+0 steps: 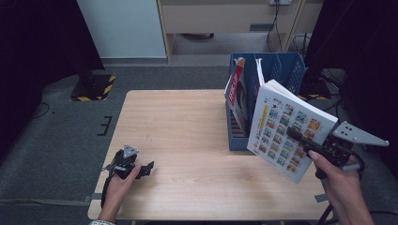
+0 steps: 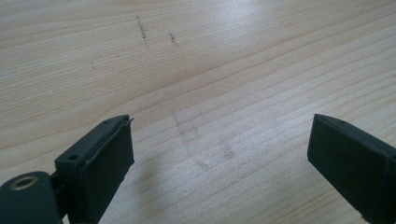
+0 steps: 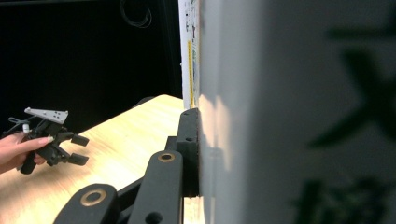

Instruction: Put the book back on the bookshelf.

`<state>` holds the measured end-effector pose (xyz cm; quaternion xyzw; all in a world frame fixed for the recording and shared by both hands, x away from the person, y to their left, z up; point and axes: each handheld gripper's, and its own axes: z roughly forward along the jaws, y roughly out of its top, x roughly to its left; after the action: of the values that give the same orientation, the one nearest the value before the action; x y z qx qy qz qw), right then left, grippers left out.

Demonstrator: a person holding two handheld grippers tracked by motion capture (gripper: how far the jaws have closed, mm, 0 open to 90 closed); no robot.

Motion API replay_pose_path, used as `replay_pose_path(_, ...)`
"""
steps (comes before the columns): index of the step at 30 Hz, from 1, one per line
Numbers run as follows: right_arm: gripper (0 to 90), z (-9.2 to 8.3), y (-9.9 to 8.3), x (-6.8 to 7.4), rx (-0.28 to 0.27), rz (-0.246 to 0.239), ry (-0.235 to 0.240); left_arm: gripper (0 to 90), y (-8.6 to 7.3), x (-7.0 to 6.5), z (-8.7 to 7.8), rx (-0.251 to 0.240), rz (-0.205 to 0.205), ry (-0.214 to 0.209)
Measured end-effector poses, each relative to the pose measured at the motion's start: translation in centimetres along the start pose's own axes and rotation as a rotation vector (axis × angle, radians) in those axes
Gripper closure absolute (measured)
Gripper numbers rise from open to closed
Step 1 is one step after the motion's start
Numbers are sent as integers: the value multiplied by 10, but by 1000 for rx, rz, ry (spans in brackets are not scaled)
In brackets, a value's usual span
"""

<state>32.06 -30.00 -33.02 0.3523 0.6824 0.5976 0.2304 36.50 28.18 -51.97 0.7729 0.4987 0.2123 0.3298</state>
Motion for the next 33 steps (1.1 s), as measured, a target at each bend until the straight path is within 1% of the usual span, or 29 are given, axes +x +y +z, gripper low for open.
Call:
replay_pose_path(5,739,1,12,-2,-15,1,-3,67,0,0,0,-2,-4,1)
replay_pose_path(15,740,5,33,-7,-37,-3,-30,67,0,0,0,-2,-1,2)
replay_pose_path(22,740,6,39,-12,-43,1,-45,67,0,1,-1,-4,-2,2)
replay_pose_path(23,739,6,40,-14,-42,9,-58,67,0,1,-1,-4,-2,2)
replay_pose_path(26,740,6,40,-17,-41,12,-66,67,0,1,-1,-5,-2,3)
replay_pose_path(29,739,3,39,-23,-35,9,-92,67,0,1,-1,-3,-1,2)
replay_pose_path(33,739,0,37,-26,-35,10,-108,67,0,1,-1,-4,-2,3)
